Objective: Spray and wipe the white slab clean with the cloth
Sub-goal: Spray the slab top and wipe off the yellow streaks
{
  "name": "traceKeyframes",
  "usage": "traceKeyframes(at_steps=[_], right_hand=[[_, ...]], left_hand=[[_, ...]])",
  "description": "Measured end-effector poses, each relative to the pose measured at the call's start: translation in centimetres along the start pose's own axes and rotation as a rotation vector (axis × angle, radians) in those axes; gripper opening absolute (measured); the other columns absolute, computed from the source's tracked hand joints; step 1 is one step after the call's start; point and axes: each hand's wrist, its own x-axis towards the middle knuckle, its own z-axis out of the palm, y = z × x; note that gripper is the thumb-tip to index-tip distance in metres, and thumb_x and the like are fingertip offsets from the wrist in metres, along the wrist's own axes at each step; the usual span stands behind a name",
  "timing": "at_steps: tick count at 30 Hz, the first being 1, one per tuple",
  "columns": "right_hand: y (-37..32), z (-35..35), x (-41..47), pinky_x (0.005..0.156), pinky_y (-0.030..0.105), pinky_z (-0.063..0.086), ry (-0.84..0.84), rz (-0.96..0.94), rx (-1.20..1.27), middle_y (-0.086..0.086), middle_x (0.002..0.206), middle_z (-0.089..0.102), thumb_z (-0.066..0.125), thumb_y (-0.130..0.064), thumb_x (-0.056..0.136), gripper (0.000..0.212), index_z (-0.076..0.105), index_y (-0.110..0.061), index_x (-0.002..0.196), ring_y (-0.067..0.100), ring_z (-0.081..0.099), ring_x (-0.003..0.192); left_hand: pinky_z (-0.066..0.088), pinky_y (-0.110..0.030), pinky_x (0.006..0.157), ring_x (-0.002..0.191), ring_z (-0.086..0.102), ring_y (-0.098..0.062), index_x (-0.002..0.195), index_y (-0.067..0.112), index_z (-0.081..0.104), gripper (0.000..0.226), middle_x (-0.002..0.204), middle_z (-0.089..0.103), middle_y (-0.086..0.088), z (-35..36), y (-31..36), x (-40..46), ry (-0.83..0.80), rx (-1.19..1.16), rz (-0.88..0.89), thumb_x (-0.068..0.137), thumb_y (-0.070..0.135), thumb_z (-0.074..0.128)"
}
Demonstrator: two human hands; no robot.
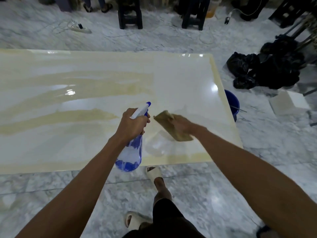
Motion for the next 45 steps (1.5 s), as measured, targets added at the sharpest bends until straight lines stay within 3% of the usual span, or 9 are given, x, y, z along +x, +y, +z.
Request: traceKeyframes(at_steps=[9,11,14,17,32,38,41,43,45], right_hand=[[-9.4,-10.8,22.9,0.08,0.034,0.037,0.235,-0.264,-0.253,0.018,0.126,0.059,0.043,-0.017,0.102,0.03,0.048,-0.009,0.13,0.034,0.059,0.11],[-10.8,-11.1,28.7,0.089,0.038,0.039,0.298,-0.28,-0.334,0.015,0.132,0.056,0.037,-0.012,0.102,0.036,0.044,-0.011,0.137,0.034,0.055,0.118],[-11.0,-9.9,36.2,0.116,0.053,0.022,0.257,-0.223,-0.539,0.008,0.161,0.024,0.031,-0.02,0.104,0.05,0.027,-0.021,0.154,0.032,0.024,0.147],[-8.2,-5.9,40.1,0.121,0.056,0.0,0.112,-0.101,-0.684,0.004,0.166,-0.014,0.019,-0.044,0.105,0.058,0.0,-0.031,0.158,0.032,-0.012,0.153],[0.4,9.6,14.0,0.121,0.052,-0.012,-0.015,-0.042,-0.672,0.001,0.163,-0.027,0.016,-0.049,0.105,0.06,-0.015,-0.037,0.155,0.027,-0.026,0.149],[2.4,16.2,3.6,0.12,0.052,-0.013,-0.116,0.013,-0.564,0.001,0.161,-0.031,0.015,-0.047,0.106,0.058,-0.014,-0.038,0.155,0.027,-0.029,0.148],[2.2,16.7,1.2,0.121,0.052,0.004,-0.141,0.01,-0.402,0.002,0.166,0.004,0.021,-0.043,0.107,0.051,0.015,-0.034,0.157,0.027,0.001,0.152],[0.2,15.2,-0.7,0.103,0.034,0.032,-0.112,-0.01,-0.009,-0.011,0.119,0.052,0.025,-0.032,0.109,0.028,0.053,-0.035,0.116,0.005,0.047,0.11],[-2.9,13.4,-2.1,0.071,0.023,0.036,0.007,0.038,0.23,-0.009,0.081,0.05,0.027,-0.028,0.109,0.032,0.053,-0.029,0.09,0.006,0.046,0.072]], left_hand=[[0.053,-0.036,0.056,0.035,0.049,-0.009,0.08,0.0,0.068,0.021,0.095,0.073,-0.027,-3.0,5.4,13.8,0.098,-0.034,0.045,0.093,0.002,0.052],[0.054,-0.038,0.059,0.034,0.048,-0.009,0.089,-0.004,0.069,0.02,0.095,0.073,-0.026,-3.5,5.4,16.4,0.124,-0.045,0.042,0.089,-0.003,0.05],[0.057,-0.042,0.063,0.031,0.046,-0.009,0.089,-0.003,0.069,0.021,0.095,0.074,-0.024,-4.0,4.6,19.2,0.168,-0.066,0.027,0.087,-0.006,0.048],[0.058,-0.042,0.061,0.033,0.046,-0.009,0.089,-0.003,0.069,0.021,0.094,0.075,-0.022,-4.4,3.1,20.4,0.194,-0.054,0.023,0.086,-0.006,0.049],[0.058,-0.048,0.06,0.032,0.046,-0.009,0.086,-0.004,0.068,0.021,0.094,0.074,-0.023,-5.0,-3.2,2.9,0.036,-0.007,-0.046,0.085,-0.008,0.048],[0.051,-0.036,0.056,0.035,0.049,-0.01,0.074,0.005,0.066,0.025,0.093,0.073,-0.026,-5.6,-7.1,-5.1,-0.028,0.034,-0.08,0.09,-0.004,0.05],[0.05,-0.039,0.058,0.035,0.049,-0.012,0.081,-0.002,0.068,0.02,0.093,0.072,-0.029,-6.0,-8.1,-7.3,-0.055,0.04,-0.099,0.092,-0.001,0.051],[0.051,-0.037,0.056,0.037,0.05,-0.014,0.085,-0.006,0.068,0.02,0.095,0.072,-0.03,-6.1,-7.9,-8.2,-0.066,0.046,-0.083,0.093,0.002,0.052],[0.051,-0.031,0.05,0.042,0.052,-0.015,0.09,-0.01,0.068,0.022,0.095,0.072,-0.03,-6.1,-7.3,-8.2,-0.054,0.06,-0.061,0.094,0.006,0.053]])
